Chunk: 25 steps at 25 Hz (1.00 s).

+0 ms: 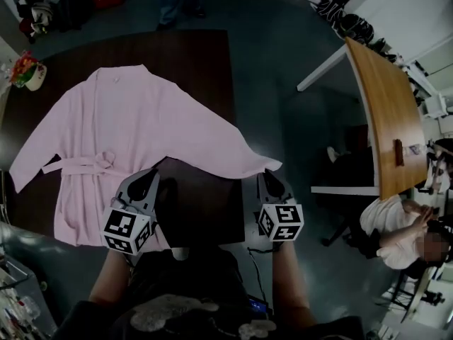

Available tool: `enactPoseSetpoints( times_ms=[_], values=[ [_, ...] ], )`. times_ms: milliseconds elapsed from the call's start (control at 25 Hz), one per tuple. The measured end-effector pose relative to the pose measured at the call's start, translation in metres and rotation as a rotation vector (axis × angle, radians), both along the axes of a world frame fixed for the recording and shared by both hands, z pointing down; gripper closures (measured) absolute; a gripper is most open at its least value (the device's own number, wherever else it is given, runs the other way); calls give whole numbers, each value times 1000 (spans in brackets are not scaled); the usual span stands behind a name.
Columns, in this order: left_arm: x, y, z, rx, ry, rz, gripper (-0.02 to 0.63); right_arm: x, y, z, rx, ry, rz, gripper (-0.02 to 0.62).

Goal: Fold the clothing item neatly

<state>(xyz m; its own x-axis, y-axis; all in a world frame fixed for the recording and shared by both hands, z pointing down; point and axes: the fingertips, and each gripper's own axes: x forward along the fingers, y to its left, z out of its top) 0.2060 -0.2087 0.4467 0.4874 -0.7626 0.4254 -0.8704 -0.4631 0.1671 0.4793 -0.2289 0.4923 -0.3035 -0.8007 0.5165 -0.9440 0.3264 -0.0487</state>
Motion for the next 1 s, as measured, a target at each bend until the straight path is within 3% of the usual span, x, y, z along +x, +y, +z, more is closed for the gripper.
enactPoseSetpoints(
  times_ms=[200,440,680,1000],
  values=[
    [-66,5,-18,46,28,-9,597,-60,-20,-68,129,90,-55,578],
    [-142,26,-25,71,45,-16,597,-172,-34,-101,224,165,-147,578],
    [-206,45,-29,87,78,-40,597,-273,-35,-75,187,153,-207,578],
    [-232,57,-26,77,49,-125,597,-306,-28,-43,143,140,-263,578]
  ],
)
